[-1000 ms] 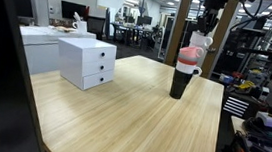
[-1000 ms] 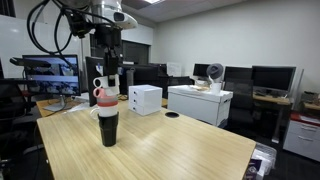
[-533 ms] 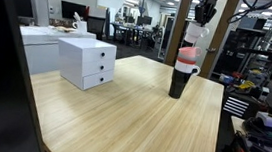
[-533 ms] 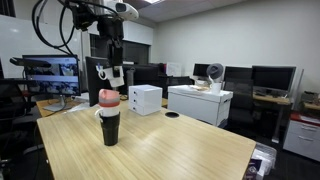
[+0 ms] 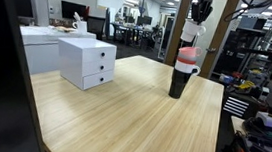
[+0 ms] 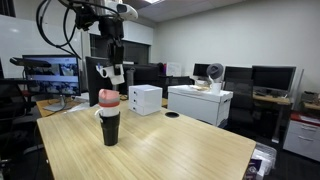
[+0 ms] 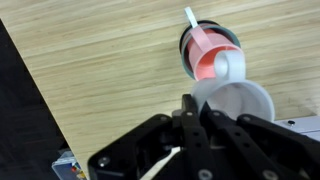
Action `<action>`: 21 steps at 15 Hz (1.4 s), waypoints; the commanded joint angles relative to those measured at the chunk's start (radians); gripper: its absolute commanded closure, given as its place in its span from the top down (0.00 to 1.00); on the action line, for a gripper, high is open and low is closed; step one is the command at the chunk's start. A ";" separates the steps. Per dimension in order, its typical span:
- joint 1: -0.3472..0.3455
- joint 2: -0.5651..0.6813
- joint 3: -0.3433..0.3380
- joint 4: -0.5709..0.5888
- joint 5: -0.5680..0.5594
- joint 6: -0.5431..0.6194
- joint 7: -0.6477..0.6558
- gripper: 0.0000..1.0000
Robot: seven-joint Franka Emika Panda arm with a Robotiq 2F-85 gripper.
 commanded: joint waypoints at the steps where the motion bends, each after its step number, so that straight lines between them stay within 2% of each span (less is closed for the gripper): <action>1: 0.016 0.038 0.003 0.016 0.020 -0.013 0.007 0.06; 8: 0.042 0.080 0.007 0.018 0.060 -0.035 0.002 0.06; 21: 0.038 0.073 0.020 0.030 0.036 -0.105 0.052 0.06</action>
